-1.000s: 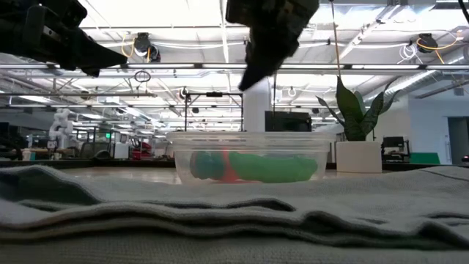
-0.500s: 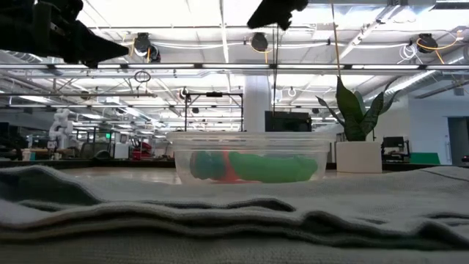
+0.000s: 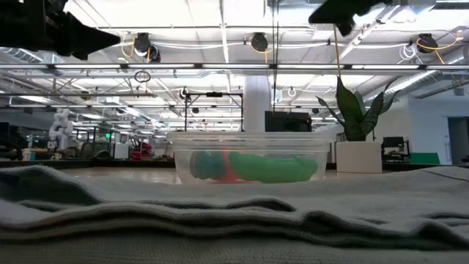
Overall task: Pick and placing Produce into tupperware
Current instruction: Put the strawberry into the transparent bin
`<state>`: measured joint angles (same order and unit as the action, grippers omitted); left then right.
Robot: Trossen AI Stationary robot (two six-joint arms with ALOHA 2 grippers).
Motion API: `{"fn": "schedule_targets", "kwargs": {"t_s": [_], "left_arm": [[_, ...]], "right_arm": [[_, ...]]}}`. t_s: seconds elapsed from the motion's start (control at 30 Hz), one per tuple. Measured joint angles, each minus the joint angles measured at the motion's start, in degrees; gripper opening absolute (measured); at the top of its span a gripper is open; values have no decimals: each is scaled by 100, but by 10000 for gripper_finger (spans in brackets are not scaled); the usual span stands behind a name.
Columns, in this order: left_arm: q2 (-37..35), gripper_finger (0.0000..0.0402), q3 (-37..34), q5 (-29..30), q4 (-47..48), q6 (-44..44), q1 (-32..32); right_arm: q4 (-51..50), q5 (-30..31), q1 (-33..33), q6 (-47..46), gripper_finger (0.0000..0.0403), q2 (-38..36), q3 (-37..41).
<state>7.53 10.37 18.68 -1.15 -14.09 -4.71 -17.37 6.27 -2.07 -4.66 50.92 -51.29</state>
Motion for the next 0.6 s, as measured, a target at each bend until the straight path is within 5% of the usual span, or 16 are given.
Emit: {"fn": "schedule_targets", "kwargs": {"t_s": [0.6], "left_arm": [[-430, 1, 0, 70, 603, 98, 0]], "right_arm": [[2322, -47, -91, -128, 0, -2055, 2900]]}}
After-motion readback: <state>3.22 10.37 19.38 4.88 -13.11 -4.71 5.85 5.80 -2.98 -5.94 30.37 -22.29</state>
